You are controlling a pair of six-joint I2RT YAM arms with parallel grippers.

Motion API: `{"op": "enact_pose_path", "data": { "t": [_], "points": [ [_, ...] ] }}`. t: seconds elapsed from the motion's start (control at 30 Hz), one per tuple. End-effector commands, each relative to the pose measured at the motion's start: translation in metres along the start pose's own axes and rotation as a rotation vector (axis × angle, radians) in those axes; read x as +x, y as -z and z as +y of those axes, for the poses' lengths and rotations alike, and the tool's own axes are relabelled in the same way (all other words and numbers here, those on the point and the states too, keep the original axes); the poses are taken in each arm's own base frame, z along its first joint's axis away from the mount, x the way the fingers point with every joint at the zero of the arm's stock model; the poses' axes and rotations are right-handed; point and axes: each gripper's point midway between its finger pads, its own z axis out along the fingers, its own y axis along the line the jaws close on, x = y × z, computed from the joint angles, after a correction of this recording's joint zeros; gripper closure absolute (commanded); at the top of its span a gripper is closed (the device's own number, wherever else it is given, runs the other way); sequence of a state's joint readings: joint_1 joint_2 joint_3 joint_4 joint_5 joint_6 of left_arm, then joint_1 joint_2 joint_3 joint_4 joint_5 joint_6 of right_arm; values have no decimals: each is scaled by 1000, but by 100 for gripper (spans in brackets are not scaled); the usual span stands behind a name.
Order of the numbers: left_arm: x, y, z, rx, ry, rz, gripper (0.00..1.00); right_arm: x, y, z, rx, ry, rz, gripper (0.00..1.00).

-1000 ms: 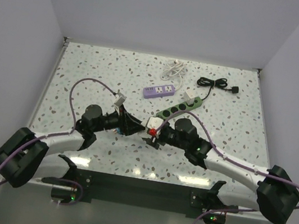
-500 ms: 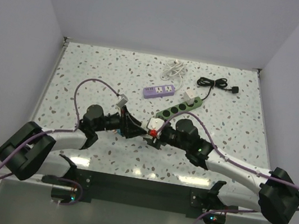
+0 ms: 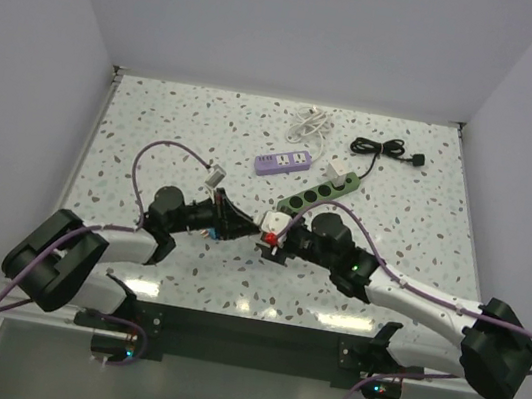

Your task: Insert the plug

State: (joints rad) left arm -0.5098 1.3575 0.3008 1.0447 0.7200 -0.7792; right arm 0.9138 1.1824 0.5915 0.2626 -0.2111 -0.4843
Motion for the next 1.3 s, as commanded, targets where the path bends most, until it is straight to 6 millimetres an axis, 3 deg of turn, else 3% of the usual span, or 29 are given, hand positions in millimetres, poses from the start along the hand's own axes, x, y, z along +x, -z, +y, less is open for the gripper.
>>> {"op": "enact_pose_path", "data": {
  "t": [0.0,0.13,0.2,0.37,0.6,0.63,0.73,0.87,0.97,1.27],
  "points": [
    [-4,1,-39,196,-117,8,100,-27,1,-29,113,-29,-59,49],
    [-21,-4,-40,190,-187,-32,100,-37,13,-48,229,-105,-76,26],
    [-29,-3,-42,189,-237,-52,100,-38,21,-61,302,-137,-73,24],
    [-62,1,-47,118,-378,-136,100,-67,44,-77,355,-250,-187,16],
    [-83,13,-66,118,-481,-213,100,-114,61,-90,258,-337,-355,16],
    [-86,15,-70,122,-494,-224,100,-124,62,-80,170,-348,-398,16],
    [-89,20,-74,116,-521,-234,100,-143,75,-78,79,-355,-498,17],
    [-92,25,-80,117,-546,-255,100,-156,81,-60,-60,-318,-538,18],
    [-93,28,-86,129,-555,-262,100,-163,82,-49,-141,-302,-558,18],
    [-86,33,-109,249,-563,-256,100,-163,69,-44,-224,-324,-546,24]
  ]
}}
